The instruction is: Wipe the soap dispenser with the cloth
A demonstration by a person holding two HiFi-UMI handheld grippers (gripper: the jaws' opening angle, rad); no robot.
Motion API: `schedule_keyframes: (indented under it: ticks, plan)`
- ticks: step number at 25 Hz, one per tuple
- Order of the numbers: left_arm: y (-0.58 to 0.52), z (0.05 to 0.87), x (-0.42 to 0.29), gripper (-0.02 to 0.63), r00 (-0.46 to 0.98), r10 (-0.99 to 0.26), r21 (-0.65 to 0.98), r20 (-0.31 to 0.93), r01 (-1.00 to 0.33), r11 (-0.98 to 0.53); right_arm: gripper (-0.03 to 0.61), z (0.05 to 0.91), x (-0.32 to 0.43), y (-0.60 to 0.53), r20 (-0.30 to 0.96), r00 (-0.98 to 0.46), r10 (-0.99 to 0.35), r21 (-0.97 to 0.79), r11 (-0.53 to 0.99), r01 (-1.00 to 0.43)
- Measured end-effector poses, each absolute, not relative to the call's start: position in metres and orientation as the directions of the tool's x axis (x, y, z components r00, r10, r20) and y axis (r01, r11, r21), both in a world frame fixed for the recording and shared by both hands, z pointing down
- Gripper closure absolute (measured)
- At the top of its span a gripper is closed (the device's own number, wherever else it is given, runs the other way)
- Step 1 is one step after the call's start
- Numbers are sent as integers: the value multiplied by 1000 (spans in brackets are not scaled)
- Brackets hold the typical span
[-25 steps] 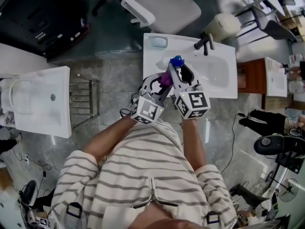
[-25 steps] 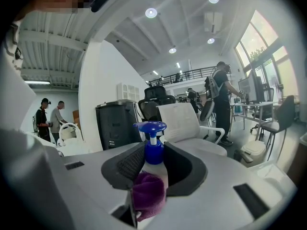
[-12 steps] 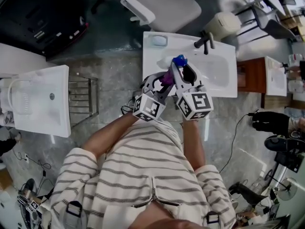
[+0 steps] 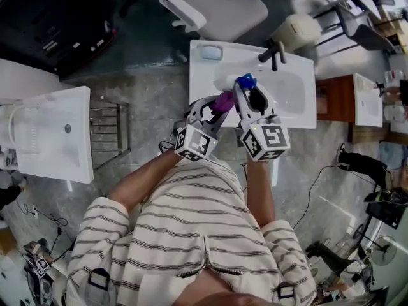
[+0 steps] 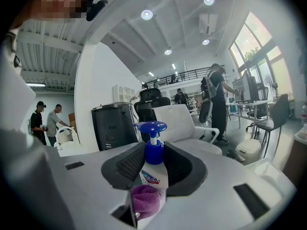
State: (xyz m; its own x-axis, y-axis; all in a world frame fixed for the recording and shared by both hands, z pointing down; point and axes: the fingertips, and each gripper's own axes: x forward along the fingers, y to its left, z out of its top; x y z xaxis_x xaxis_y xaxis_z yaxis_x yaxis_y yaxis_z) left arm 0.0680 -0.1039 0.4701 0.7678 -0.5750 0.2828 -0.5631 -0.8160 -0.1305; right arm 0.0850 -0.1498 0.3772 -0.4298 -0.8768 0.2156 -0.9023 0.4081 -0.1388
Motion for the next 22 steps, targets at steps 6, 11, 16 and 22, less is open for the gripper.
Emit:
schedule_keyframes:
  ticks: [6,11,16,22]
  plan:
    - [-105,465,59,482,755,-595,-127,276,-585,-801,448,377,87,-149,218,-432,-875,-137,411,-901]
    - [-107,460,51,482,749,-608,-118,265,-600,-791,448,379,86,-149,222,-438,-871,-133,418,-898]
    - [-111,454,40,482,739,-625,-114,250,-619,-777,448,380,86,-148,218,-441,-870,-131,422,-897]
    - [-115,439,29,482,733,-641,-113,228,-634,-765,448,378,86,-145,219,-444,-869,-119,428,-896]
